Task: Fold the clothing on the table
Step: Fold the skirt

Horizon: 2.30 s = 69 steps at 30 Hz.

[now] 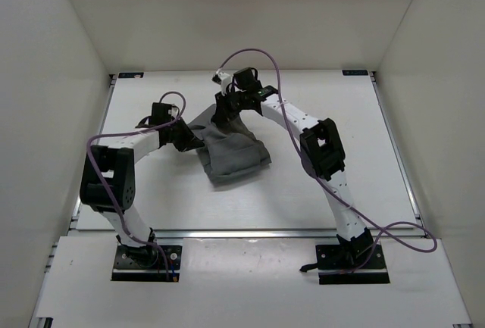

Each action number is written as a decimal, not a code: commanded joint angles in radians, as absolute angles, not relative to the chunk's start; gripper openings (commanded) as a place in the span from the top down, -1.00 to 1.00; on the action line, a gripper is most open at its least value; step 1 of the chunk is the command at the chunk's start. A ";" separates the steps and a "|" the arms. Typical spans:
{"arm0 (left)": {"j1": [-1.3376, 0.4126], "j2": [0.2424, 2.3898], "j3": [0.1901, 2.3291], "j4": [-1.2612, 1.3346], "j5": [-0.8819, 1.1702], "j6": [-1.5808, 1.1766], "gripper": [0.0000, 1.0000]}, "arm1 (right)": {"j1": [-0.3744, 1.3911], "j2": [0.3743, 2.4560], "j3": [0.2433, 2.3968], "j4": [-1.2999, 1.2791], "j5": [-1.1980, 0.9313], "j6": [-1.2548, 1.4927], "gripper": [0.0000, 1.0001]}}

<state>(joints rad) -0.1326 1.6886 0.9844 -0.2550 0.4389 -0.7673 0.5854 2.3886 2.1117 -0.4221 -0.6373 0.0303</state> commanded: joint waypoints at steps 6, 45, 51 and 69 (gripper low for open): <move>-0.175 1.822 1.023 -0.321 0.363 -0.759 0.84 | 0.549 2.341 2.193 -0.399 -0.664 0.035 1.00; -0.179 1.922 0.946 -0.367 0.572 -0.615 0.86 | 0.620 2.648 2.457 -0.446 -0.627 0.046 1.00; -0.144 1.855 0.913 -0.328 0.589 -0.624 0.80 | 0.624 2.611 2.479 -0.479 -0.572 0.006 -0.02; -0.114 1.522 0.894 -0.302 0.537 -0.767 0.56 | 0.517 2.133 2.361 -0.627 -0.187 -0.028 -0.45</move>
